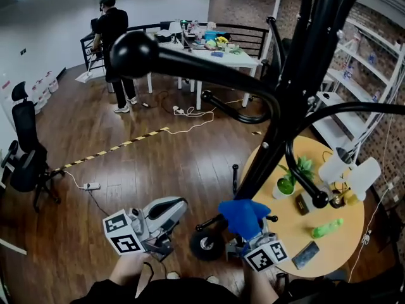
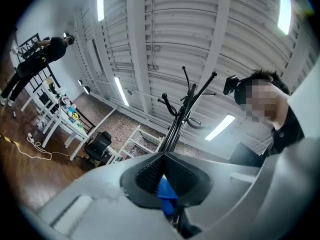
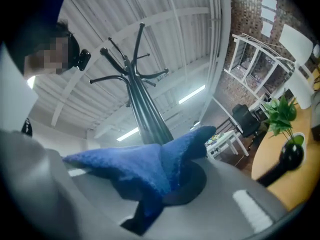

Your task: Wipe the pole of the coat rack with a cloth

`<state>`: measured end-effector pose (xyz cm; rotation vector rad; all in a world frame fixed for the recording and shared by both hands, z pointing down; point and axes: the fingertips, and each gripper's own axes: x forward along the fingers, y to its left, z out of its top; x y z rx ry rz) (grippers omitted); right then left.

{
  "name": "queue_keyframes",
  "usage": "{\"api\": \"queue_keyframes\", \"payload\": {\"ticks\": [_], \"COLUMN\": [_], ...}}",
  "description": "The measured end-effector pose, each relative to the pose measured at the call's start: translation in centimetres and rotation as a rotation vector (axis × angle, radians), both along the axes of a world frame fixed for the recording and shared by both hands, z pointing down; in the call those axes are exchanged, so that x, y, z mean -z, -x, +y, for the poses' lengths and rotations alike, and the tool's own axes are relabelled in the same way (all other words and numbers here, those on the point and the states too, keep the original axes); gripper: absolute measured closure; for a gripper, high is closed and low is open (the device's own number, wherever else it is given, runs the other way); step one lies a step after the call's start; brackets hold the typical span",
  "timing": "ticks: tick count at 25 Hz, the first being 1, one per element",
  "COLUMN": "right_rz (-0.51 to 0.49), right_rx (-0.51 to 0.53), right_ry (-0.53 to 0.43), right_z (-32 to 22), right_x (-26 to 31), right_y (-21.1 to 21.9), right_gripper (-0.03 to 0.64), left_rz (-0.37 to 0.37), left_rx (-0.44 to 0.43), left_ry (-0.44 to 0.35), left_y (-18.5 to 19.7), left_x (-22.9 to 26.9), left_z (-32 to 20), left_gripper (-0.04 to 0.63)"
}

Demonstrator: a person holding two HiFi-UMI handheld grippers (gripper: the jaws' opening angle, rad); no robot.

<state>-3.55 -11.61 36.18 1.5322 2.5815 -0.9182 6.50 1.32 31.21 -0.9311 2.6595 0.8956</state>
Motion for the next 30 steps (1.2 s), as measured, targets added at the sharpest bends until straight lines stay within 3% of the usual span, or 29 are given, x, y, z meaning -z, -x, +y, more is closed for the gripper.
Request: {"api": "queue_keyframes", "payload": {"ticks": [7, 12, 15, 25, 30], "right_rz": [0.153, 0.217, 0.188, -0.134, -0.214], "right_rx": [-0.022, -0.026, -0.018, 0.035, 0.077], "right_ry": [-0.111, -0.127, -0.057, 0.141, 0.209], "right_z": [0.2, -0.4, -0.3, -0.7, -0.8], "right_x": [-9.4, -10.1, -6.5, 12.0, 18.6], "right_y": [0.0, 0.6, 0.5, 0.9, 0.5], "right_gripper": [0.588, 0.588, 0.588, 0.588, 0.588], "left_rz": [0.017, 0.013, 0.003, -0.055, -0.088], "left_rx": [-0.033, -0.032, -0.022, 0.040, 0.072], "left_ry": [0.008, 0.013, 0.013, -0.026, -0.051], "left_y": [0.3, 0.6, 0.5, -0.9, -1.8], "left_x": [-0.7, -0.2, 0.2, 0.8, 0.8], "left_z": [-1.1, -1.7, -1.5, 0.2, 1.4], "left_gripper": [0.594, 0.594, 0.594, 0.594, 0.594]}}
